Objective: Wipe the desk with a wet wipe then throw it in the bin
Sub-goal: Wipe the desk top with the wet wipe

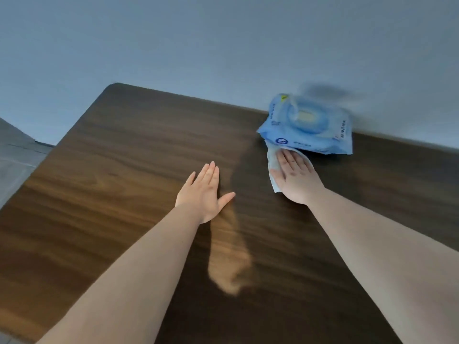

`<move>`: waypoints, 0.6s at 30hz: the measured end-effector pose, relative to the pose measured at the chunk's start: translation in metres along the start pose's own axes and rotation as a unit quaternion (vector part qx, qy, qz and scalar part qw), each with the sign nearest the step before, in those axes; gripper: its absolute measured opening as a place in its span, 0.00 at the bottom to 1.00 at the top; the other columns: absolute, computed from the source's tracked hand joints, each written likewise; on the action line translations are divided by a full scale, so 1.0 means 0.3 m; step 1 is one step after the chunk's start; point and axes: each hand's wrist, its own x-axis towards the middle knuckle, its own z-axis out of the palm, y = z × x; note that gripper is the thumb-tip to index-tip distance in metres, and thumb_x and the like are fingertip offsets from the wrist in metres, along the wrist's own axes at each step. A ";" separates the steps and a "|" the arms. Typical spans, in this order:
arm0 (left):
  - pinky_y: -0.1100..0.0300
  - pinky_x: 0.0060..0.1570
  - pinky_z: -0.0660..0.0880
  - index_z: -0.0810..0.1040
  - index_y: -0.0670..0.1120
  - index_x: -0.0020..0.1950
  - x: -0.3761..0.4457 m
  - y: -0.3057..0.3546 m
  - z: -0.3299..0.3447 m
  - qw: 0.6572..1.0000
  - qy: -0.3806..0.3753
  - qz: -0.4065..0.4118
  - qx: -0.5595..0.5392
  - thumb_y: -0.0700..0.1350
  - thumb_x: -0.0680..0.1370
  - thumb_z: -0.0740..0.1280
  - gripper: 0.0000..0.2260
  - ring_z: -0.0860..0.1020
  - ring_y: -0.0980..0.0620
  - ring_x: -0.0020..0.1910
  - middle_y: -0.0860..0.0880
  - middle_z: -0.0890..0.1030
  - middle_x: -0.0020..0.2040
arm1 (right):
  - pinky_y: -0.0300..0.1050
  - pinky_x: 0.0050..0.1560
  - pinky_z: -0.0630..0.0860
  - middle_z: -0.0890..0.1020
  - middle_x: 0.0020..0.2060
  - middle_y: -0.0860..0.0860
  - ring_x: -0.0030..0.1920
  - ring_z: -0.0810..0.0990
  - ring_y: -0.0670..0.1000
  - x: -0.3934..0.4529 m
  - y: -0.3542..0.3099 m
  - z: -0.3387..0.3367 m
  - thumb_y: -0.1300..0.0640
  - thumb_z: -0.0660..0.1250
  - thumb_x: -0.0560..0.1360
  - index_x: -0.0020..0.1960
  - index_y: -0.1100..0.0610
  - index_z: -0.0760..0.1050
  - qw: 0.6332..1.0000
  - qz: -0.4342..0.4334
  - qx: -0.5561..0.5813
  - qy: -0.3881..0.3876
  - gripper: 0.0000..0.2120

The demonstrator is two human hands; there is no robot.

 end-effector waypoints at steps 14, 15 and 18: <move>0.54 0.73 0.41 0.38 0.47 0.76 0.150 0.883 0.054 0.973 -0.039 0.216 0.070 0.70 0.75 0.46 0.39 0.39 0.54 0.75 0.51 0.40 0.78 | 0.49 0.74 0.36 0.39 0.77 0.46 0.76 0.37 0.48 -0.534 0.918 0.092 0.40 0.36 0.80 0.76 0.49 0.36 0.954 0.278 0.109 0.034 0.28; 0.54 0.73 0.41 0.38 0.47 0.76 0.153 0.936 0.064 0.970 -0.033 0.227 0.077 0.70 0.74 0.45 0.39 0.39 0.55 0.75 0.51 0.39 0.78 | 0.49 0.74 0.36 0.39 0.77 0.46 0.76 0.37 0.48 -0.563 0.966 0.100 0.40 0.36 0.80 0.76 0.50 0.37 0.949 0.292 0.113 0.039 0.28; 0.53 0.73 0.40 0.37 0.46 0.76 0.161 1.071 0.097 0.967 -0.032 0.238 0.092 0.71 0.73 0.44 0.41 0.38 0.54 0.75 0.50 0.38 0.77 | 0.50 0.75 0.37 0.41 0.77 0.48 0.77 0.39 0.49 -0.649 1.103 0.123 0.40 0.37 0.79 0.77 0.50 0.38 0.935 0.330 0.124 0.052 0.29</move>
